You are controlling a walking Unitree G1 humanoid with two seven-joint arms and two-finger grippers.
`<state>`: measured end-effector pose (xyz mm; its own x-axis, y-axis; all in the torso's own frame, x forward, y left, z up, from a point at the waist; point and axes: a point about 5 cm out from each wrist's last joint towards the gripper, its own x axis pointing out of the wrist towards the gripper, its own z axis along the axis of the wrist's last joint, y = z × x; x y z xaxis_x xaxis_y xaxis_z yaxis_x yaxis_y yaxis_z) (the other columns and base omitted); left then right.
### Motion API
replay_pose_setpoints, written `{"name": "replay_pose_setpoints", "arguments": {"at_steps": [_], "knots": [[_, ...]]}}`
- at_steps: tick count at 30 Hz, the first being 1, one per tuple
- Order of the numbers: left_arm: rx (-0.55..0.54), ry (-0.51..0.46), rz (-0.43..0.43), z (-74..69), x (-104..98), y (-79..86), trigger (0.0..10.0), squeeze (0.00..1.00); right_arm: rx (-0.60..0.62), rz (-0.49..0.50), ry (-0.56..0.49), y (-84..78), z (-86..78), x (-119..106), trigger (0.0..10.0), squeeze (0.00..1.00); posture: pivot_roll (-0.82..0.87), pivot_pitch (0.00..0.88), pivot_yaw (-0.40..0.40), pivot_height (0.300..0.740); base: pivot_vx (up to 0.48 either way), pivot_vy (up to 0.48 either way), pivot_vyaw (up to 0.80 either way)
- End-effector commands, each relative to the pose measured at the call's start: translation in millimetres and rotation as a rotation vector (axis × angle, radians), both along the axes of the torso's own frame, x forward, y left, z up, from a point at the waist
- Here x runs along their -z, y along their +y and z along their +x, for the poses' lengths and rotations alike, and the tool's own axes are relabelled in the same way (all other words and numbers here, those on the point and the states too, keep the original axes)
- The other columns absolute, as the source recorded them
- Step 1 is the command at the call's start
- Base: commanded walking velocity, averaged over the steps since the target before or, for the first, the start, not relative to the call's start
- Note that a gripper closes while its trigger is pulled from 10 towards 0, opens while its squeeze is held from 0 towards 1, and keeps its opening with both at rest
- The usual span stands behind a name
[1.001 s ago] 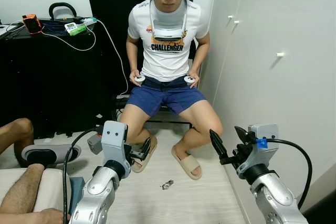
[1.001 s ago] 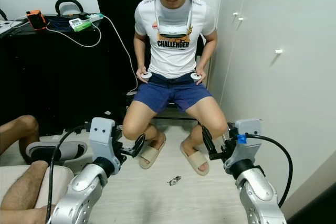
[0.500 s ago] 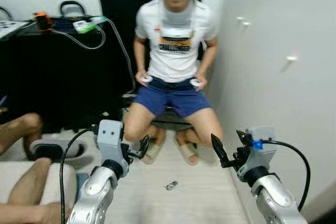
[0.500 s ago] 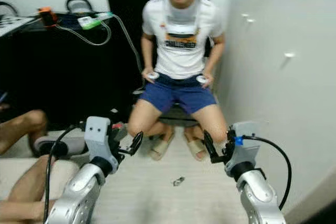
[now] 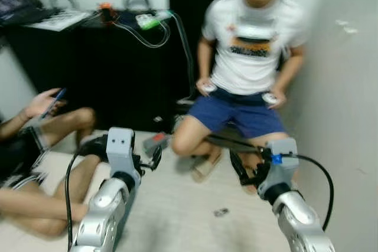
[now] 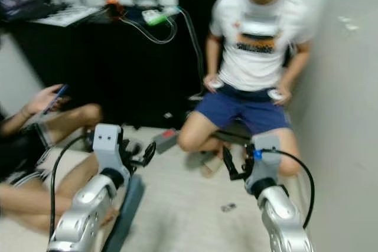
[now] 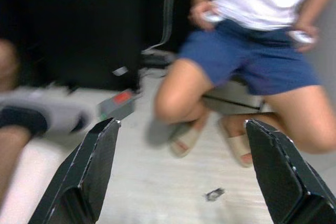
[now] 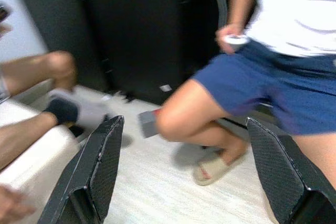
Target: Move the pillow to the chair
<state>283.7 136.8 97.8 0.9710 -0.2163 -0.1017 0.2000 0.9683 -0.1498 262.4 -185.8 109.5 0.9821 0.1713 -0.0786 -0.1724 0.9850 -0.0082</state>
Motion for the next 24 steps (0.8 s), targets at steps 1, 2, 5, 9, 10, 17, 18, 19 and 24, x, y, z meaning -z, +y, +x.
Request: {"name": "replay_pose_setpoints", "arguments": {"at_steps": [1, 2, 5, 9, 10, 17, 18, 19, 24], "knots": [[0.000, -0.001, -0.005, 1.9, 0, 0.1, 10.0, 0.00, 0.009, 0.000, 0.002, -0.7, -1.8, 2, 10.0, 0.00, -0.05, 0.000, 0.000, 0.735, 0.000, 0.000, 0.79], [0.001, -0.002, -0.005, 2.8, 0, -0.6, 10.0, 0.00, 0.018, -0.003, 0.002, -2.3, -1.5, 2, 10.0, 0.00, -0.05, 0.000, -0.004, 0.735, 0.000, 0.000, 0.79], [0.001, -0.002, -0.007, 2.9, 0, -0.8, 10.0, 0.00, 0.020, -0.005, 0.001, -2.7, -1.5, 2, 10.0, 0.00, -0.05, 0.000, -0.004, 0.735, 0.000, 0.000, 0.79], [-0.004, -0.003, -0.013, 3.6, 0, -2.1, 10.0, 0.00, 0.024, -0.015, -0.007, -4.7, -0.5, 1, 10.0, 0.00, -0.05, 0.000, -0.013, 0.735, 0.000, 0.000, 0.79], [-0.005, -0.004, -0.012, 3.9, 0, -2.6, 10.0, 0.00, 0.025, -0.017, -0.009, -5.5, 0.0, 1, 10.0, 0.00, -0.05, 0.000, -0.018, 0.735, 0.000, 0.000, 0.79], [0.004, -0.009, -0.009, 5.2, 0, -5.4, 10.0, 0.00, 0.030, -0.023, -0.024, -8.6, 1.1, 1, 10.0, 0.00, -0.04, 0.000, -0.021, 0.735, 0.000, 0.000, 0.79], [0.004, -0.009, -0.009, 5.2, 0, -5.4, 10.0, 0.00, 0.030, -0.023, -0.024, -8.6, 1.1, 1, 10.0, 0.00, -0.04, 0.000, -0.021, 0.735, 0.000, 0.000, 0.78], [0.004, -0.009, -0.009, 5.2, 0, -5.4, 10.0, 0.00, 0.030, -0.023, -0.024, -8.6, 1.1, 1, 10.0, 0.00, -0.04, 0.000, -0.021, 0.735, 0.000, 0.000, 0.78], [0.026, -0.006, -0.017, 7.5, 0, -8.1, 10.0, 0.00, 0.037, -0.019, -0.026, -11.2, 1.7, 1, 10.0, 0.00, -0.05, 0.000, -0.016, 0.735, 0.000, 0.000, 0.78]]}}
